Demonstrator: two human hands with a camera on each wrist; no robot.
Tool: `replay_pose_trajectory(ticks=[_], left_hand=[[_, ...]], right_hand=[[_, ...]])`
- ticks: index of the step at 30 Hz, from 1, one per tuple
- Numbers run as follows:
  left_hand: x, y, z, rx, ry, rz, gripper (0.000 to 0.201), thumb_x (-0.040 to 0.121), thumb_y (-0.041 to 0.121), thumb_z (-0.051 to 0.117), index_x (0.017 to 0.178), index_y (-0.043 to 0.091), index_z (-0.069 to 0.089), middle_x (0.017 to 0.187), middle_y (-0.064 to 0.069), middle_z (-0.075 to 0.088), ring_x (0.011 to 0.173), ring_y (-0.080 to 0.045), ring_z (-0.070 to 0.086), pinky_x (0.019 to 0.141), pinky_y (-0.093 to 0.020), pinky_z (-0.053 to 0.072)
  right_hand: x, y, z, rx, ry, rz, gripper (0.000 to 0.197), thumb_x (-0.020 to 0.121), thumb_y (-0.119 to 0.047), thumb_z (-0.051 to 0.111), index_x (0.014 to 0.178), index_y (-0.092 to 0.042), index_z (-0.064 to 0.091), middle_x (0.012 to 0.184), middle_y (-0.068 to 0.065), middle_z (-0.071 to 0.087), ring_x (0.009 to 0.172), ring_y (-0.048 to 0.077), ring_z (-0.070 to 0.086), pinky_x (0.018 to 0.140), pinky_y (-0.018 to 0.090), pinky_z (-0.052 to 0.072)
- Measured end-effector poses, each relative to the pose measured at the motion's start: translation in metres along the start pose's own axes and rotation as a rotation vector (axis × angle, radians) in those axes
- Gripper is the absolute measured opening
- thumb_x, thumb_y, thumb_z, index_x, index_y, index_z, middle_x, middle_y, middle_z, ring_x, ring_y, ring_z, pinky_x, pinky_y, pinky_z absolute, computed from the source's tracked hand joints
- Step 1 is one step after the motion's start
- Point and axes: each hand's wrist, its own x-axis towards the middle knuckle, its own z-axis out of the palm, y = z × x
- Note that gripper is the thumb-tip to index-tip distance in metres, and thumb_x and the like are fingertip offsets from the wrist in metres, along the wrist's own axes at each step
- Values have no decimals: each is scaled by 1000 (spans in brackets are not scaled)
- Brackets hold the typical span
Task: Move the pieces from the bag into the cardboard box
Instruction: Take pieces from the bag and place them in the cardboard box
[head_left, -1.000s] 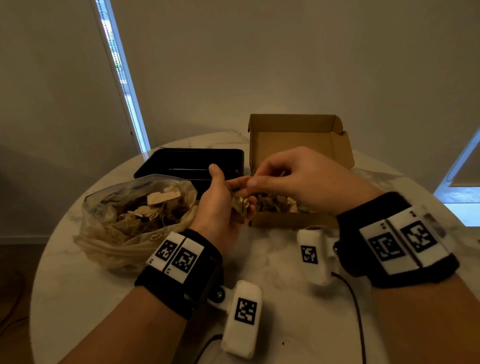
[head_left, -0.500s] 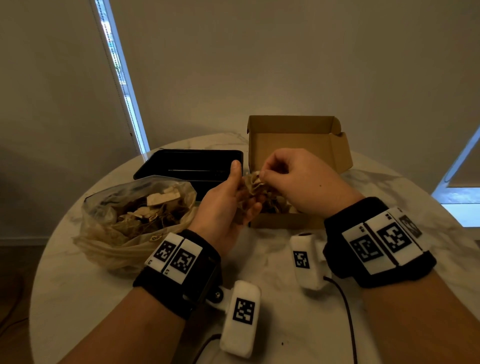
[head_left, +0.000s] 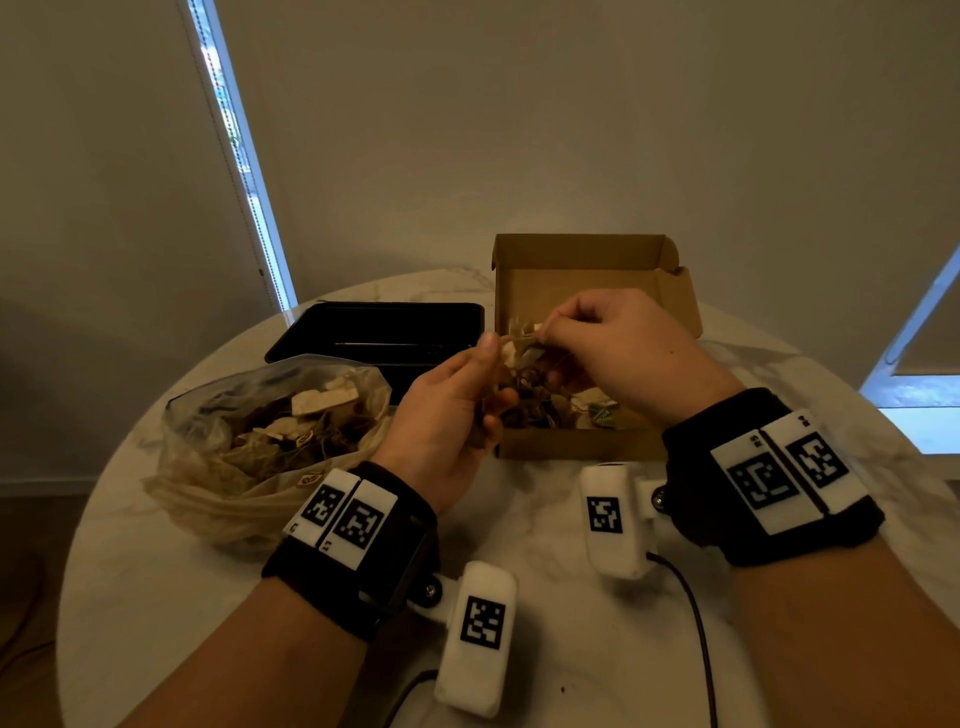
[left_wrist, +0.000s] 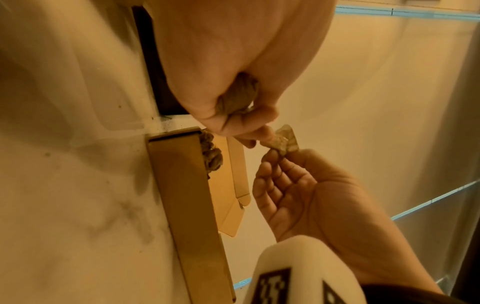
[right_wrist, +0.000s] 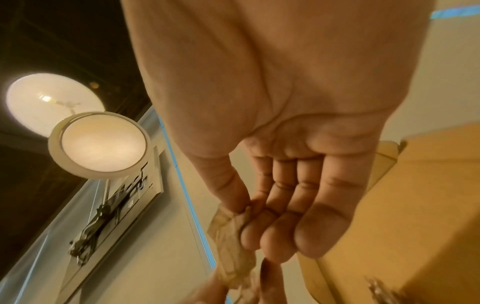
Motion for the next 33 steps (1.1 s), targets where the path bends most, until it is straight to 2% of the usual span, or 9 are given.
replay_pose_trajectory(ticks=[4, 7, 9, 12, 15, 19, 24, 29, 33], left_hand=[[0, -2, 1, 9, -47, 13, 25, 93, 20, 68, 116, 13, 72, 87, 0, 67, 59, -3, 54, 44, -11, 39], [1, -2, 0, 16, -32, 53, 25, 92, 20, 70, 116, 13, 72, 84, 2, 66, 57, -3, 52, 45, -12, 41], [2, -2, -1, 14, -22, 66, 27, 92, 22, 70, 118, 12, 70, 82, 3, 65, 58, -3, 51, 46, -12, 41], [4, -2, -2, 11, -8, 67, 24, 94, 20, 68, 117, 11, 70, 78, 2, 64, 56, -4, 50, 46, -13, 42], [5, -2, -2, -8, 6, 57, 25, 96, 15, 66, 120, 8, 67, 80, -1, 64, 55, -5, 52, 45, -14, 44], [6, -2, -2, 14, -24, 41, 30, 94, 6, 66, 124, 8, 66, 86, -2, 67, 54, -3, 52, 45, -13, 43], [6, -3, -2, 25, -42, 51, 32, 92, 8, 70, 124, 9, 69, 92, -2, 70, 55, -2, 51, 45, -11, 43], [5, -3, -2, 32, -19, 62, 26, 89, 13, 73, 115, 10, 71, 96, -4, 69, 55, -2, 51, 45, -10, 43], [3, -3, -2, 28, 1, 70, 18, 86, 19, 75, 104, 15, 73, 88, 1, 71, 56, -2, 51, 47, -10, 43]], right_hand=[[0, -1, -2, 83, -56, 73, 22, 99, -29, 60, 92, -11, 71, 86, 13, 76, 74, 24, 69, 82, 48, 60], [0, 0, -3, 72, -90, 73, 49, 93, -63, 55, 102, -18, 69, 96, 3, 75, 87, 18, 74, 81, 39, 63], [-2, 2, -2, 19, -118, 42, 53, 82, -71, 61, 105, -24, 67, 100, -2, 73, 93, 15, 72, 83, 37, 61], [1, 6, 1, 47, -119, 40, 24, 87, -40, 76, 100, -22, 67, 101, 3, 73, 96, 21, 73, 85, 40, 62], [4, 7, 0, 100, -64, 19, 7, 89, -15, 75, 93, -17, 69, 96, 8, 74, 91, 25, 75, 82, 43, 63], [7, 9, 0, 70, 19, -40, 9, 89, -17, 76, 90, -24, 70, 90, 3, 74, 87, 21, 74, 82, 47, 63], [10, 12, -1, 104, 99, -29, 24, 83, -32, 82, 98, -25, 65, 98, 5, 72, 91, 22, 73, 82, 48, 62], [9, 13, 0, 120, 43, 12, 22, 83, -14, 82, 95, -19, 65, 95, 13, 74, 84, 28, 75, 80, 50, 63], [8, 12, -2, 136, 64, -11, 13, 86, -14, 79, 88, -19, 67, 84, 5, 73, 71, 20, 74, 75, 42, 64]])
